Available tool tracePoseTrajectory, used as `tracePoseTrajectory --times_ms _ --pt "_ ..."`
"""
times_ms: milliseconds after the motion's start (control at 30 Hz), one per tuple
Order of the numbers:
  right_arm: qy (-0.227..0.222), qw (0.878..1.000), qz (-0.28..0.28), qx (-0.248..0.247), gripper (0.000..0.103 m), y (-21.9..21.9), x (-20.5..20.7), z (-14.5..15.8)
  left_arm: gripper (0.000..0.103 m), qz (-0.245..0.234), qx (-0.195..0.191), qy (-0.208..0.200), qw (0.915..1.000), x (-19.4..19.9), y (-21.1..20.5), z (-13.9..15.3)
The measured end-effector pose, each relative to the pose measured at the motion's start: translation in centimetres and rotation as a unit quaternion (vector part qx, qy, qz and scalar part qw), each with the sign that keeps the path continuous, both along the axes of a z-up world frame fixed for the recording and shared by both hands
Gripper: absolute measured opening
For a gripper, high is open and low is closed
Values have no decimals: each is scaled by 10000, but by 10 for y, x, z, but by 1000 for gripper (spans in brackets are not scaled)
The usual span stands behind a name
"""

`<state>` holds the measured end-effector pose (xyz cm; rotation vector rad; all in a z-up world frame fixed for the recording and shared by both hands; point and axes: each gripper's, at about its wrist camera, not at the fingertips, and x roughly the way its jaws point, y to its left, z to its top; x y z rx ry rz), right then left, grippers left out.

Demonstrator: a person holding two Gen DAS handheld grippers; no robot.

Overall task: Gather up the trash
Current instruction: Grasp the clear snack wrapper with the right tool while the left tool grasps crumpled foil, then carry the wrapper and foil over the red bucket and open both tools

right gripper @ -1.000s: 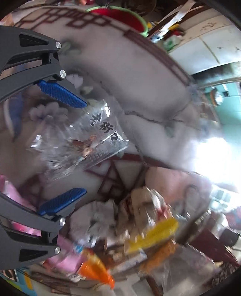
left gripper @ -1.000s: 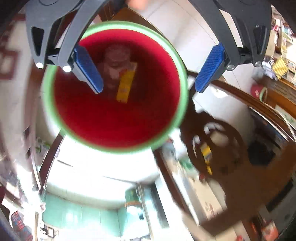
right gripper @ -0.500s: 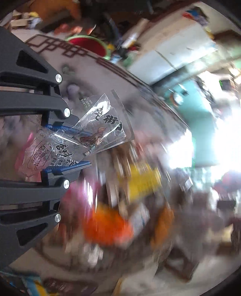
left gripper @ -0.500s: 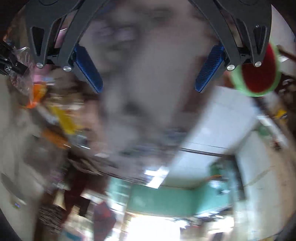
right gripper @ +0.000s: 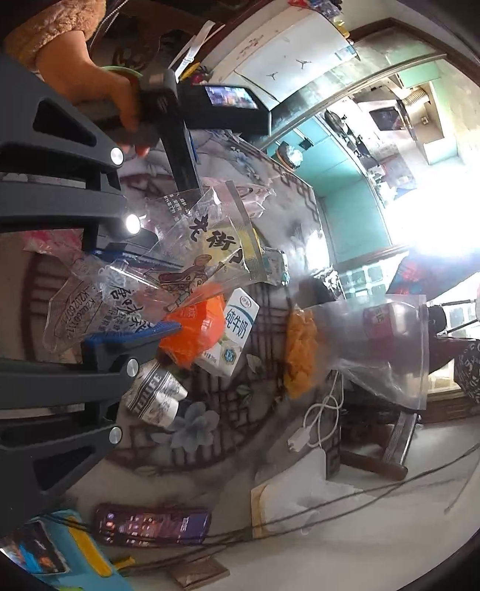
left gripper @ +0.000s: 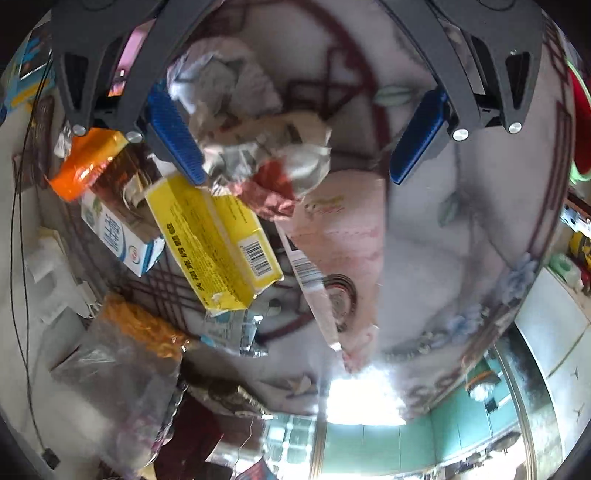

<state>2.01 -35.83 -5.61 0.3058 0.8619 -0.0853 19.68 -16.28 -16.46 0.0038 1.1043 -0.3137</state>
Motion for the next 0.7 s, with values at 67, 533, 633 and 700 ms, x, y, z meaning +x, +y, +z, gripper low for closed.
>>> tracePoseTrajectory --times_ms 67,533,633,700 --pt "37 10000 56 46 27 0 7 -5 71 18 14 108 9999 5 -5 -7" --pt "-214 9978 627 -58 27 59 21 17 39 -214 89 -973 9950 -50 54 78" --pt "-329 9962 794 -125 27 81 20 28 39 -127 148 -1253 9919 -69 79 101" --pt "-389 9950 907 -162 27 97 19 35 39 -66 209 -1413 9897 -79 93 112"
